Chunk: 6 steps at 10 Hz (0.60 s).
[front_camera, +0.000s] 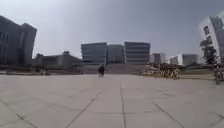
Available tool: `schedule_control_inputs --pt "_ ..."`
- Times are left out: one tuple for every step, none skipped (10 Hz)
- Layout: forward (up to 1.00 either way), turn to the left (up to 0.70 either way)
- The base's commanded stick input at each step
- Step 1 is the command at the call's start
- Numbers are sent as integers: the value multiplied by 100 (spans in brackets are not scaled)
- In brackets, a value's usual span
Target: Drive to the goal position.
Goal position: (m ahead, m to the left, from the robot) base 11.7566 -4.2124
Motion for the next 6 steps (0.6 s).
schedule_control_inputs --pt "85 11" --pt "85 10" --pt "85 7" --pt "85 3" --pt "85 0" --pt "85 0"
